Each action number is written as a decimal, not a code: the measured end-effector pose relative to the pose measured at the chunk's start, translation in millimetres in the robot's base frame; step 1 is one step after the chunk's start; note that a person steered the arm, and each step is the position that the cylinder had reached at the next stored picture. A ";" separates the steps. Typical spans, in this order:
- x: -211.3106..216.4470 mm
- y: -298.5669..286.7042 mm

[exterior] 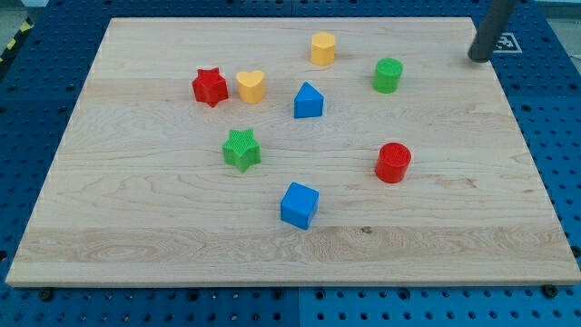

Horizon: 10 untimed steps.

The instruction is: Push the red circle to the center

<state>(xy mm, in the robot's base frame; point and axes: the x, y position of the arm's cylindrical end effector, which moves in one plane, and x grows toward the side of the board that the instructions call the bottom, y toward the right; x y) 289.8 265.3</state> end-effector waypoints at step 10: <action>211.0 -85.3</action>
<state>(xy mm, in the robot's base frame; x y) 500.8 180.0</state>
